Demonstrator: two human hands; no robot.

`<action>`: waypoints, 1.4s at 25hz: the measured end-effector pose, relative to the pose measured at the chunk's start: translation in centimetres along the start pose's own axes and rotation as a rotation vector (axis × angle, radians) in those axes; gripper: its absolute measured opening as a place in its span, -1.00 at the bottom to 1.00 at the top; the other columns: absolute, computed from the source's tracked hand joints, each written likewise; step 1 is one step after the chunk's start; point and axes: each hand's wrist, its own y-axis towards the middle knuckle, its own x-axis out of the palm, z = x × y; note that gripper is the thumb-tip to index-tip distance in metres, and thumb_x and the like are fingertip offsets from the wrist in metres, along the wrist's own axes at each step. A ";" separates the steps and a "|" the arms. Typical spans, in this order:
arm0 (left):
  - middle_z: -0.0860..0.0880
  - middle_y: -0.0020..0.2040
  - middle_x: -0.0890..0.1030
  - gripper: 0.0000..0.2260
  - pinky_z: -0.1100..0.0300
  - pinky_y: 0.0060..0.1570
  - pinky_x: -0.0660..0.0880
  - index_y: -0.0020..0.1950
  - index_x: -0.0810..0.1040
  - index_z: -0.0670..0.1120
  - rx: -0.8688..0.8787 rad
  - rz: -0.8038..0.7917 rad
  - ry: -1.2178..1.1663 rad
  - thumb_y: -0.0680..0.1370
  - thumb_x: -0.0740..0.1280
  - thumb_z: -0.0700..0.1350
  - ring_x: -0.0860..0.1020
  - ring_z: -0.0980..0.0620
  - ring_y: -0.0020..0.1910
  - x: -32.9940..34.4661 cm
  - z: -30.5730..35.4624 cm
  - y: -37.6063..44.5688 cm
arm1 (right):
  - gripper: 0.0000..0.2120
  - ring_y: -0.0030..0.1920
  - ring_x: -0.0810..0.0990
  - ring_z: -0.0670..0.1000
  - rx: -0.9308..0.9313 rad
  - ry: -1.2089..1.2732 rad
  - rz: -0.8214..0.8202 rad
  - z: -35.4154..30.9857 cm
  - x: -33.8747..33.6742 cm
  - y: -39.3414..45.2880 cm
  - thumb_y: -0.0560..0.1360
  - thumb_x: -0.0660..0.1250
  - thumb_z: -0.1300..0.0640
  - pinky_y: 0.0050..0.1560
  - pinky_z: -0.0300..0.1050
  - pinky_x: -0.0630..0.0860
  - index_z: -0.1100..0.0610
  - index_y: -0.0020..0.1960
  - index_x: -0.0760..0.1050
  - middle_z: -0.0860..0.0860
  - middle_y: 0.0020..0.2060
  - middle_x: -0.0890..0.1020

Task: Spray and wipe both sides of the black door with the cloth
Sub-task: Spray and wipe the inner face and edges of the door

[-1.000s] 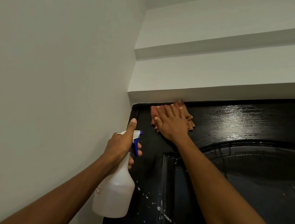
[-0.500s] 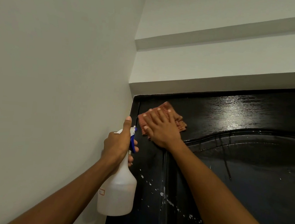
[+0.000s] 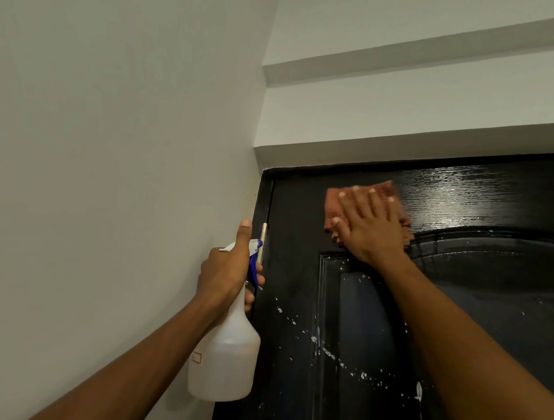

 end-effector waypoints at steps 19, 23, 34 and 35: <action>-0.08 -0.31 0.63 -0.39 0.14 -0.37 0.60 -0.15 0.57 -0.06 -0.052 0.084 0.137 0.49 0.00 0.42 0.58 -0.03 -0.49 -1.8 -3.2 -6.8 | -0.43 0.63 -0.18 0.26 -0.523 -0.015 0.008 -14.6 6.3 -9.9 0.67 -0.04 -0.27 0.50 0.38 -0.41 -0.07 0.62 0.17 0.11 0.66 -0.07; -0.10 -0.25 0.65 -0.28 0.19 -0.44 0.59 -0.04 0.60 -0.08 -0.099 0.078 0.111 0.37 -0.03 0.47 0.59 -0.03 -0.50 -1.7 -3.6 -7.0 | -0.36 0.62 -0.23 0.30 -0.406 0.072 -0.014 -16.6 7.4 -11.4 0.63 0.04 -0.29 0.48 0.44 -0.38 -0.06 0.64 0.13 0.11 0.65 -0.15; -0.14 -0.23 0.67 -0.26 0.23 -0.48 0.55 0.00 0.62 -0.11 -0.114 0.073 0.089 0.40 -0.01 0.48 0.58 -0.02 -0.51 -2.6 -3.2 -6.7 | -0.26 0.60 -0.35 0.27 -0.301 0.101 0.021 -18.9 6.8 -12.2 0.64 0.01 -0.32 0.46 0.42 -0.46 -0.02 0.68 -0.12 0.09 0.62 -0.34; -0.13 -0.22 0.67 -0.26 0.23 -0.48 0.55 0.01 0.61 -0.10 -0.105 0.079 0.092 0.37 -0.01 0.48 0.58 -0.01 -0.52 -2.6 -2.9 -6.6 | -0.21 0.58 -0.41 0.26 -0.283 0.116 0.008 -19.9 6.7 -11.8 0.62 0.06 -0.36 0.44 0.39 -0.50 -0.02 0.68 -0.14 0.08 0.61 -0.38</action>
